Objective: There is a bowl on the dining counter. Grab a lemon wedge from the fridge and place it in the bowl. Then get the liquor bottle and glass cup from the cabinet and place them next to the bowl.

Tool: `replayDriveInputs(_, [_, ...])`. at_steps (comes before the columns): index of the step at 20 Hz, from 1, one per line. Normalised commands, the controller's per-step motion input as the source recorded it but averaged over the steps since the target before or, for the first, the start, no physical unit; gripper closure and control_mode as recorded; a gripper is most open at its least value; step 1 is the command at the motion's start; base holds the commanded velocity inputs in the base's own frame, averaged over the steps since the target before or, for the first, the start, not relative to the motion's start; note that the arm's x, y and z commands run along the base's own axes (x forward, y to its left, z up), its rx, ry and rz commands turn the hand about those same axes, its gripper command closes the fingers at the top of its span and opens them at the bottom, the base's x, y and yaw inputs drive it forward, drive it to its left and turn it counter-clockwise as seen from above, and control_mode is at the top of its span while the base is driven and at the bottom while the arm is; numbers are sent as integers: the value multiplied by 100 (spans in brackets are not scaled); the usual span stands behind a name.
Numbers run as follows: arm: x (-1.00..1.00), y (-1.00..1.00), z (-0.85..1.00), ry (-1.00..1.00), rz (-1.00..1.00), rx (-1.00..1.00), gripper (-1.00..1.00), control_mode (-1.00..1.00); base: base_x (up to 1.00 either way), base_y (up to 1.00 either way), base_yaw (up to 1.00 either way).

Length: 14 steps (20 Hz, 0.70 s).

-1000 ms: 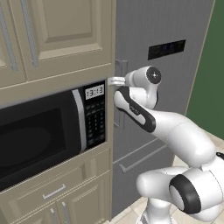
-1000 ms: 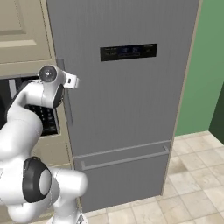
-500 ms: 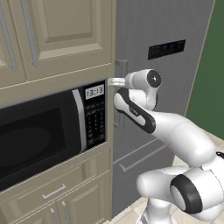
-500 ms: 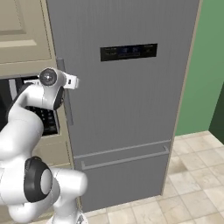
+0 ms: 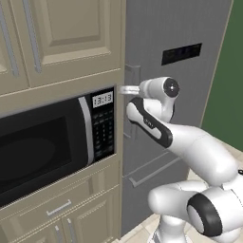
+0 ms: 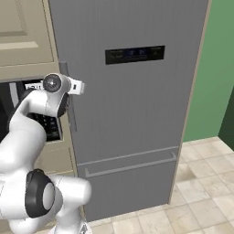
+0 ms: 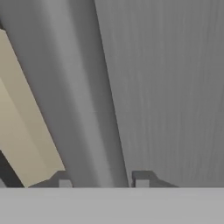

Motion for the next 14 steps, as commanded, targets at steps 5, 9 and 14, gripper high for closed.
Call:
replayDriveInputs(5, [-45,-67,0,0,-7,0,100,-100,0,0,0])
replayDriveInputs(9, [-72,-94,0,0,-9,0,100,-100,0,0,0])
replayDriveInputs(14, [-78,-100,0,3,-8,0,100,-100,0,0,0])
